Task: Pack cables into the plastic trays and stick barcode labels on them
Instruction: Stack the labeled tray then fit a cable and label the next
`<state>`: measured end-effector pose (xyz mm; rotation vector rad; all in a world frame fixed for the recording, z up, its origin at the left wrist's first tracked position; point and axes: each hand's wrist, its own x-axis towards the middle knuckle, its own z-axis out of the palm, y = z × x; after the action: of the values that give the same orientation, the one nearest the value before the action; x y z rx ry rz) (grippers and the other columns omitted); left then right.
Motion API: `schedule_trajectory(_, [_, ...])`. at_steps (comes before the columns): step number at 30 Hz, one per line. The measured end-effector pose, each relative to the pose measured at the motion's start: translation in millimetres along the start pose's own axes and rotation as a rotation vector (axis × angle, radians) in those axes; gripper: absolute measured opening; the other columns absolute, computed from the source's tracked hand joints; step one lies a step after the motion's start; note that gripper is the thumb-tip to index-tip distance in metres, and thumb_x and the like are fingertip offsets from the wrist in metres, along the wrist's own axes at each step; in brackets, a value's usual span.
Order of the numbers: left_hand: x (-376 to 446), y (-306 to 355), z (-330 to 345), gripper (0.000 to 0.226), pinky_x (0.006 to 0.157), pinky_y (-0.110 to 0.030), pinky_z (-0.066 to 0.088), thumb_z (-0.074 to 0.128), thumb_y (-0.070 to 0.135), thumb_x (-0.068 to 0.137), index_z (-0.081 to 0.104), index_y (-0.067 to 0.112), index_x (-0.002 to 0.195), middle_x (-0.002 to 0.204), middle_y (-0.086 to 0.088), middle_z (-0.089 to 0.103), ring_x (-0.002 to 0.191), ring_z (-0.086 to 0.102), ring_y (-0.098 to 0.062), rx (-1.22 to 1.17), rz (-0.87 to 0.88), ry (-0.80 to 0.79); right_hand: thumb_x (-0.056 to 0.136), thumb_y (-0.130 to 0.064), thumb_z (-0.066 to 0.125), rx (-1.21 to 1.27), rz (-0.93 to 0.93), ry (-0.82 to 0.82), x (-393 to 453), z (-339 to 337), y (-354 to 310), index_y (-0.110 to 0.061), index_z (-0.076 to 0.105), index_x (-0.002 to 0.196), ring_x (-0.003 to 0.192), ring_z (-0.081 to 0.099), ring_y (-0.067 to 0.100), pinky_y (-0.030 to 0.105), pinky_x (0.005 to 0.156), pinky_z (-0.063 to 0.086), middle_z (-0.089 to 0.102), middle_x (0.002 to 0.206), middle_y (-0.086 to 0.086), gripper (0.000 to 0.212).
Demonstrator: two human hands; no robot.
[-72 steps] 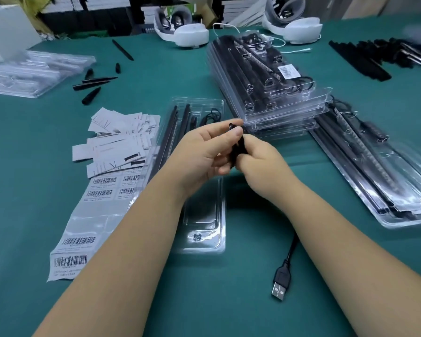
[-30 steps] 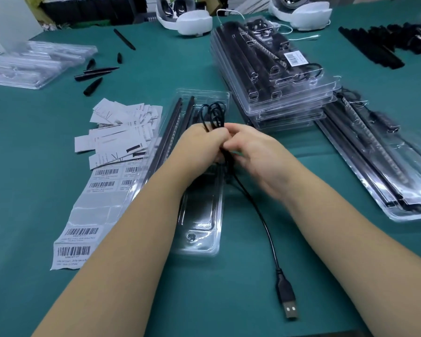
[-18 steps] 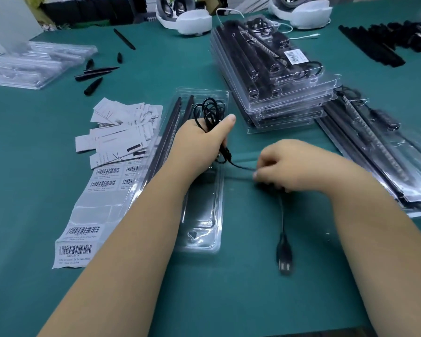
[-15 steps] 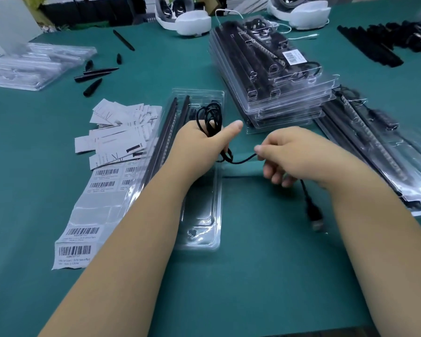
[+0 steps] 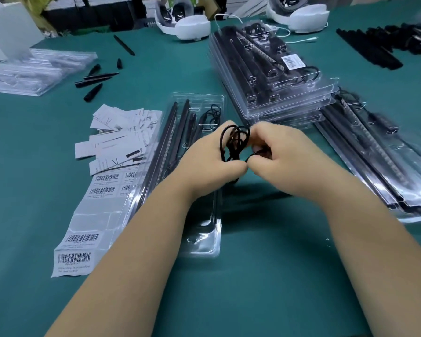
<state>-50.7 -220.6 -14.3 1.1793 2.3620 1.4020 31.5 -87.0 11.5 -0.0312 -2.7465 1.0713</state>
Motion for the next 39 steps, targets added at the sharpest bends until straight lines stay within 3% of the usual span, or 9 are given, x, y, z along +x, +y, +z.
schedule_trajectory(5, [-1,-1,-1,0.023,0.072,-0.043,0.051,0.058,0.026,0.058,0.063,0.019,0.079,0.071,0.003,0.059,0.069,0.055,-0.016,-0.118,-0.051,-0.081,0.078,-0.003,0.052,0.112,-0.093,0.146,-1,2,1,-0.024,0.049,0.093,0.063,0.052,0.009,0.013,0.056,0.039,0.063,0.079,-0.011,0.026])
schedule_trajectory(9, [-1,-1,-3,0.025,0.082,-0.049,0.050,0.058,0.033,0.059,0.067,0.015,0.073,0.079,-0.016,0.065,0.080,0.059,-0.037,-0.186,-0.063,-0.130,0.075,-0.012,0.064,0.035,-0.091,0.326,1,1,3,-0.024,0.057,0.081,0.067,0.049,-0.003,0.009,0.062,0.037,0.053,0.071,-0.017,0.014])
schedule_trajectory(14, [-3,1,-7,0.028,0.078,-0.033,0.046,0.061,0.044,0.066,0.067,0.017,0.070,0.073,0.000,0.069,0.079,0.062,-0.016,-0.275,-0.077,-0.196,0.072,-0.014,0.068,-0.017,-0.090,0.291,2,6,6,-0.020,0.061,0.080,0.068,0.049,-0.002,0.011,0.062,0.036,0.057,0.073,-0.013,0.012])
schedule_trajectory(19, [0,2,-8,0.019,0.074,-0.037,0.046,0.061,0.020,0.065,0.064,0.002,0.071,0.071,-0.014,0.066,0.071,0.057,-0.025,-0.207,-0.088,-0.183,0.070,0.001,0.060,0.189,-0.093,0.308,3,5,2,-0.034,0.056,0.094,0.070,0.047,0.002,0.009,0.068,0.037,0.054,0.089,-0.014,0.043])
schedule_trajectory(24, [1,4,-6,0.019,0.049,-0.018,0.034,0.040,0.010,0.064,0.058,0.011,0.060,0.056,-0.007,0.060,0.055,0.050,-0.017,-0.326,-0.178,-0.102,0.079,-0.027,0.071,0.225,-0.029,0.365,2,-4,5,-0.027,0.064,0.077,0.062,0.053,-0.004,0.007,0.060,0.039,0.061,0.066,-0.020,0.007])
schedule_trajectory(27, [3,5,-7,0.022,0.045,-0.019,0.031,0.042,0.018,0.075,0.053,0.012,0.057,0.051,-0.005,0.054,0.051,0.043,-0.017,-0.319,-0.207,-0.032,0.078,-0.043,0.065,0.109,0.088,0.170,3,-10,9,-0.031,0.065,0.075,0.063,0.056,-0.008,0.007,0.058,0.040,0.064,0.067,-0.024,0.013])
schedule_trajectory(30, [5,5,-5,0.042,0.043,-0.013,0.033,0.040,0.024,0.097,0.050,0.015,0.057,0.046,0.002,0.050,0.043,0.042,-0.007,-0.307,-0.232,0.021,0.085,-0.033,0.062,0.288,0.160,0.045,3,-7,8,-0.024,0.067,0.076,0.054,0.057,0.002,0.021,0.057,0.044,0.068,0.064,-0.011,0.013])
schedule_trajectory(36, [4,3,2,0.039,0.046,-0.018,0.034,0.063,0.028,0.091,0.049,0.006,0.063,0.046,0.004,0.042,0.044,0.038,-0.013,-0.282,-0.190,0.025,0.080,-0.013,0.054,0.859,0.152,0.317,9,-9,5,-0.017,0.058,0.082,0.045,0.041,0.005,0.021,0.046,0.036,0.055,0.055,-0.009,0.006])
schedule_trajectory(39, [2,3,3,0.034,0.046,-0.018,0.038,0.068,0.038,0.085,0.061,0.007,0.070,0.043,0.004,0.048,0.040,0.043,-0.012,-0.200,-0.146,-0.009,0.089,-0.009,0.053,0.681,0.115,0.365,10,5,1,-0.023,0.057,0.083,0.054,0.048,0.005,0.024,0.057,0.044,0.057,0.067,-0.011,0.016])
